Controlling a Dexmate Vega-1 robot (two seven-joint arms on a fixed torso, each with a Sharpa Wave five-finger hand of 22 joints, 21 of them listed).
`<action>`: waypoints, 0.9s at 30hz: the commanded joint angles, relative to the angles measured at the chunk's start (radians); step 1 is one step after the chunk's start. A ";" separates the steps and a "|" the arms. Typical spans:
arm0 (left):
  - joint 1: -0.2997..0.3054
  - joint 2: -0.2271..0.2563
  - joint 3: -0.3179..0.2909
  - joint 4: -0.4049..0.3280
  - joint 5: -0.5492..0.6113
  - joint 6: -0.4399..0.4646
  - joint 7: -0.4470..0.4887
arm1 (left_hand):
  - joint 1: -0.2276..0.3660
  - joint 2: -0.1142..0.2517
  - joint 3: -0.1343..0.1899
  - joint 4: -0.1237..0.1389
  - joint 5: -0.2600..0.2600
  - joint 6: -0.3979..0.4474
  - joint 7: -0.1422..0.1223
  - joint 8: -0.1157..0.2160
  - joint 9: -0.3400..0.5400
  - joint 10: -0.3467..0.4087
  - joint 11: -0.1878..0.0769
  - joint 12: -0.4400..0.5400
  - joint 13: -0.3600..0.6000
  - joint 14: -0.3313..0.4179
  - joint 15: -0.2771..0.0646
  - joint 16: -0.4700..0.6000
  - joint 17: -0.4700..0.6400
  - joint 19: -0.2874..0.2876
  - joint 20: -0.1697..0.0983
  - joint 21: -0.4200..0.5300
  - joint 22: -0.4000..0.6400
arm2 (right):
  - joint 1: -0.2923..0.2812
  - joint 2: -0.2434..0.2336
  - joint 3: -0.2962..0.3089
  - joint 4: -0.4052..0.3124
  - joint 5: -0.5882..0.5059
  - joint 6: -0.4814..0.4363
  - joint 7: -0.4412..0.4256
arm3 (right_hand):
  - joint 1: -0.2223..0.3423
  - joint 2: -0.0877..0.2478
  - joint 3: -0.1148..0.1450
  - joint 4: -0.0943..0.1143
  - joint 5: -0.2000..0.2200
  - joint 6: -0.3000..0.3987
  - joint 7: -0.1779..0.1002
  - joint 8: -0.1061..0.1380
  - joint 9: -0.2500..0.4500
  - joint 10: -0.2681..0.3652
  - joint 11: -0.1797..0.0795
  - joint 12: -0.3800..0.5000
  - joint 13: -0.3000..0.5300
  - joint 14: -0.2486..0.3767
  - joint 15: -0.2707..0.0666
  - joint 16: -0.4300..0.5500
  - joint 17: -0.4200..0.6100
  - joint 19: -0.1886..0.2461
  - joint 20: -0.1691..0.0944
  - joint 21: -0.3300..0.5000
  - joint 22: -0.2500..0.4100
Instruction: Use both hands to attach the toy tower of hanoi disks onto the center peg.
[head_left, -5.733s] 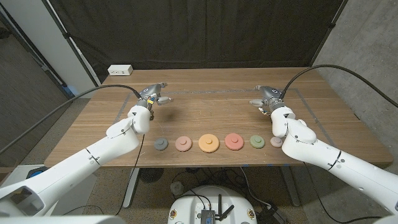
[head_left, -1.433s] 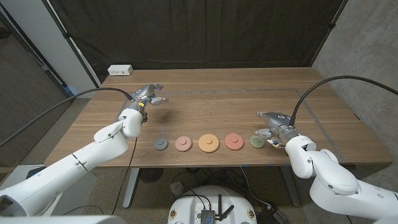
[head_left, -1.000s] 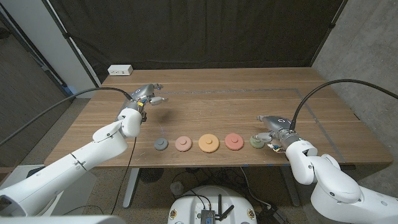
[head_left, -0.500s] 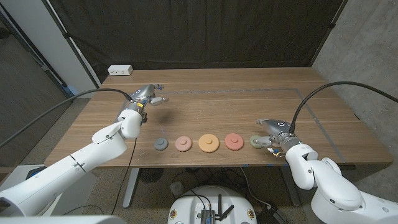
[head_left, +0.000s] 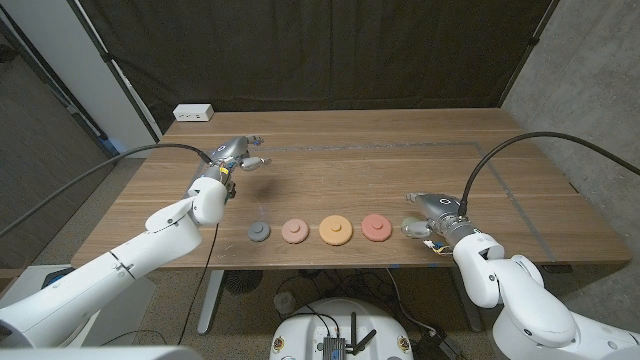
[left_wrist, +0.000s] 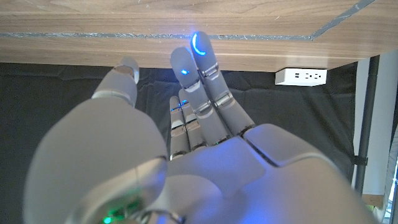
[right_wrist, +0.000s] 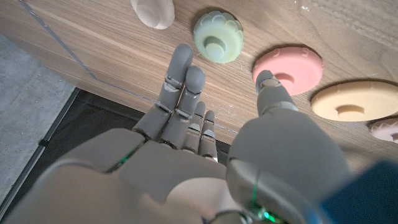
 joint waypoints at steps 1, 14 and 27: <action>0.019 0.013 -0.016 0.004 -0.013 -0.033 -0.005 | 0.001 -0.001 -0.004 0.001 0.005 0.012 0.000 -0.001 0.004 0.011 0.001 -0.002 0.006 0.008 -0.032 0.004 0.000 0.003 -0.091 0.008 0.001 | 0.018 0.083 -0.030 0.017 -0.161 0.036 0.154 | 0.006 0.000 -0.004 0.003 -0.004 -0.004 0.000 0.000 0.005 0.001 -0.002 0.008 0.002 -0.002 -0.118 0.005 0.000 -0.004 -0.127 0.007 0.000; 0.054 0.030 -0.040 0.005 -0.030 -0.065 0.003 | 0.002 0.001 -0.007 0.001 0.005 0.013 0.000 -0.003 0.004 0.014 0.003 -0.004 0.008 0.007 -0.032 0.008 -0.003 0.000 -0.091 0.015 -0.004 | -0.026 0.200 0.014 0.049 -0.321 0.131 0.313 | 0.005 0.001 -0.013 0.006 -0.007 -0.014 0.004 0.002 0.004 -0.004 0.000 0.007 0.002 -0.009 -0.118 -0.004 -0.024 -0.010 -0.126 0.011 -0.002; 0.073 0.038 -0.059 0.018 -0.042 -0.103 0.010 | 0.003 0.003 -0.009 0.001 0.006 0.015 0.002 -0.004 0.005 0.017 0.004 -0.006 0.010 0.007 -0.032 0.013 -0.005 -0.002 -0.091 0.021 -0.009 | -0.074 0.341 0.075 0.095 -0.450 0.240 0.401 | 0.003 0.004 -0.020 0.008 -0.007 -0.026 0.016 0.001 0.003 -0.011 0.007 0.006 0.001 -0.001 -0.118 0.005 -0.028 -0.011 -0.126 0.014 -0.004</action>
